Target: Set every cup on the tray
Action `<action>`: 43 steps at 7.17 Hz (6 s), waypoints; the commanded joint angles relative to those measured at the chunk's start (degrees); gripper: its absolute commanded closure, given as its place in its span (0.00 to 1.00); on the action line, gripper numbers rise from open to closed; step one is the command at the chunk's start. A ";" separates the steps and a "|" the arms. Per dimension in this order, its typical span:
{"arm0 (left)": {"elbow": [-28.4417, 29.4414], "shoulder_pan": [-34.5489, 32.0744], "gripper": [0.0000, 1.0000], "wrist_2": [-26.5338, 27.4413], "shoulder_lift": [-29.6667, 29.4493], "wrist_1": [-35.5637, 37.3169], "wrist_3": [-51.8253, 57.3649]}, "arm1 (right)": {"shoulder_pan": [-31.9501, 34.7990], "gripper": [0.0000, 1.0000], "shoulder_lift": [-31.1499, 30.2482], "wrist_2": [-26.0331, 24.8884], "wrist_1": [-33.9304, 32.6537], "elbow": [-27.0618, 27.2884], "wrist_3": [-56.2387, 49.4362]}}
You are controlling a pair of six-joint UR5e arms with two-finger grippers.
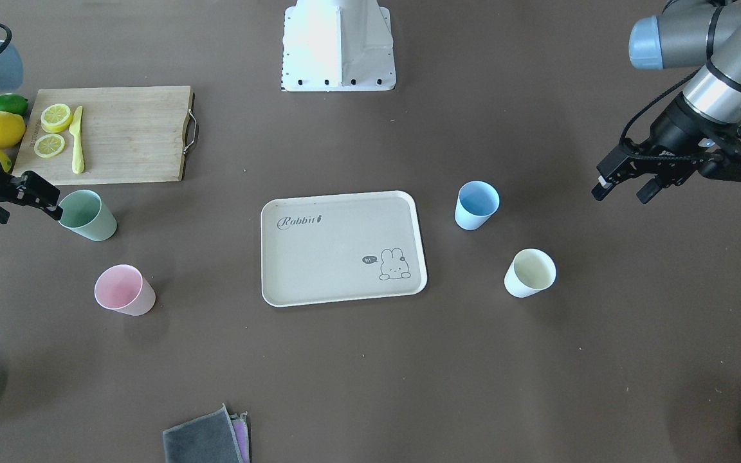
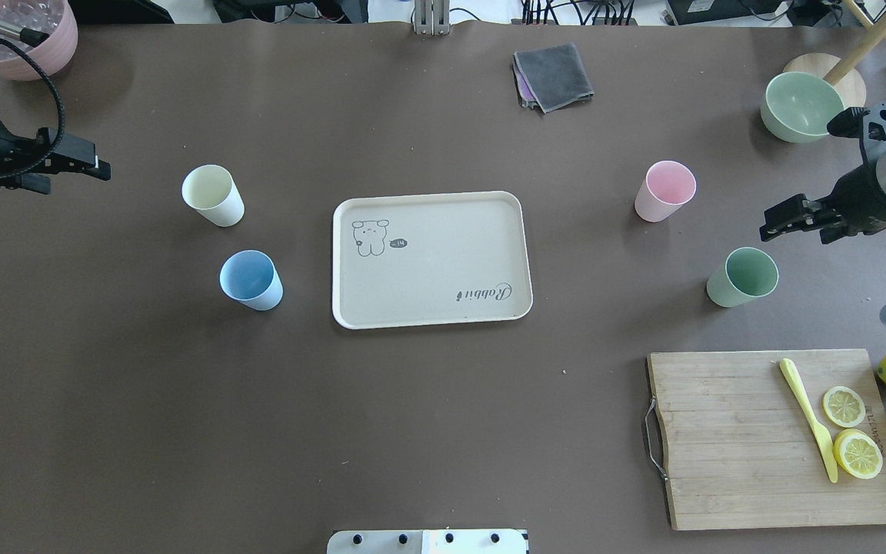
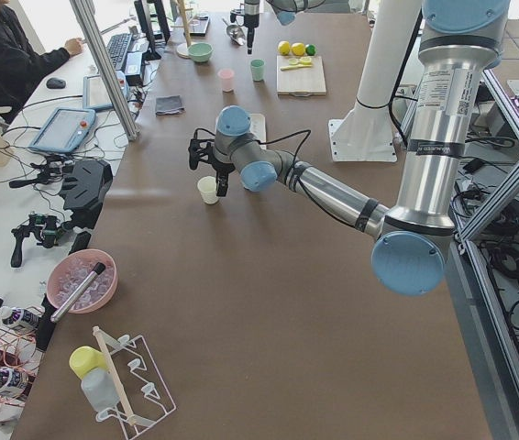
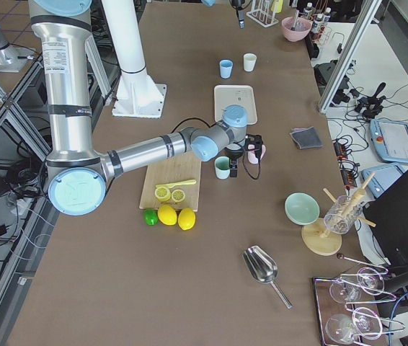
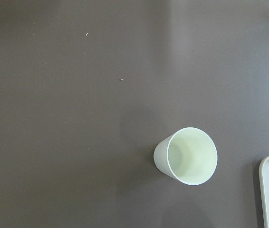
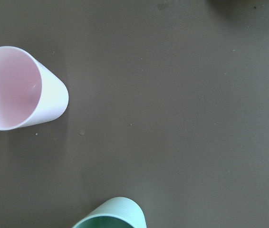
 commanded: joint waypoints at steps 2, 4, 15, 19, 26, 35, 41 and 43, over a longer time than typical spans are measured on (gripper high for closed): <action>0.01 0.53 0.02 0.00 -0.53 0.08 0.00 | -5.13 0.00 -2.95 -3.66 4.75 -1.22 3.36; 0.02 0.71 0.02 0.00 -0.53 0.08 0.00 | -6.45 0.07 -2.86 -4.27 4.84 -2.10 3.62; -0.07 15.00 0.02 9.38 -5.70 0.08 -10.18 | -0.22 1.00 13.12 4.78 -12.56 8.09 14.42; 1.85 19.60 0.03 13.62 -5.36 -0.09 -10.11 | -0.92 1.00 16.37 4.51 -12.65 7.83 14.87; 6.86 23.72 0.31 18.26 -8.86 -0.53 -10.29 | -17.26 1.00 23.58 -11.04 -12.65 3.79 24.54; 1.16 17.32 1.00 9.67 -20.46 19.66 -10.37 | -22.63 1.00 32.29 -16.23 -12.47 -6.31 28.32; 6.07 19.42 1.00 10.98 -27.50 21.70 -13.89 | -16.70 0.00 34.05 -9.34 -12.74 -5.28 30.78; 8.44 24.07 1.00 16.33 -29.26 21.26 -16.52 | -9.57 0.00 35.01 -4.64 -18.94 -4.39 25.90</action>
